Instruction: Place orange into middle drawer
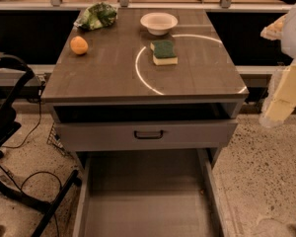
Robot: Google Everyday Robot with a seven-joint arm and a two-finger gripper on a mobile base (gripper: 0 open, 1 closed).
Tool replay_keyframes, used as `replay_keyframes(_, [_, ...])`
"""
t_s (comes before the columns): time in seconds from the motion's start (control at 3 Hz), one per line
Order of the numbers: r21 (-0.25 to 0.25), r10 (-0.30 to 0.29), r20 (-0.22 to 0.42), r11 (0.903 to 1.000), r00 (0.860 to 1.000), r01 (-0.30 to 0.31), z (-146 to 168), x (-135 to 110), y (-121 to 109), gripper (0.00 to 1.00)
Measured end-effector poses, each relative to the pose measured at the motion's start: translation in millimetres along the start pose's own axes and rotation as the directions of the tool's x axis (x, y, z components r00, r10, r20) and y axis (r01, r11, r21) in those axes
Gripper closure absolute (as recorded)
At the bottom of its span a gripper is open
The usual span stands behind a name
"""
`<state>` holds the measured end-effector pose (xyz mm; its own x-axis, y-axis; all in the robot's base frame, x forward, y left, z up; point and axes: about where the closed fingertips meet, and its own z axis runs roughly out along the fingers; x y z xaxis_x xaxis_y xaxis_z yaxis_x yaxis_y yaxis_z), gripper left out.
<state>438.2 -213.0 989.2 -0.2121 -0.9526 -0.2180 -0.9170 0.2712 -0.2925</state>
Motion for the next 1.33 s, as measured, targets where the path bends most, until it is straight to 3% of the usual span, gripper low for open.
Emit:
replay_keyframes(0.33, [0.004,0.001,0.007,1.0000,1.000,-0.001,0.7,-1.2,-1.9,0.00])
replay_keyframes(0.67, [0.073,0.015,0.136,0.9970,0.991,-0.025,13.1,-24.2,-39.1,0.00])
replay_keyframes(1.0, [0.094,0.090,0.450,0.9846,0.888,-0.147,50.6,-77.8,-115.5,0.00])
replay_keyframes(1.33, [0.083,0.134,0.657,0.9654,0.742,-0.247,71.0,-129.0,-171.7,0.00])
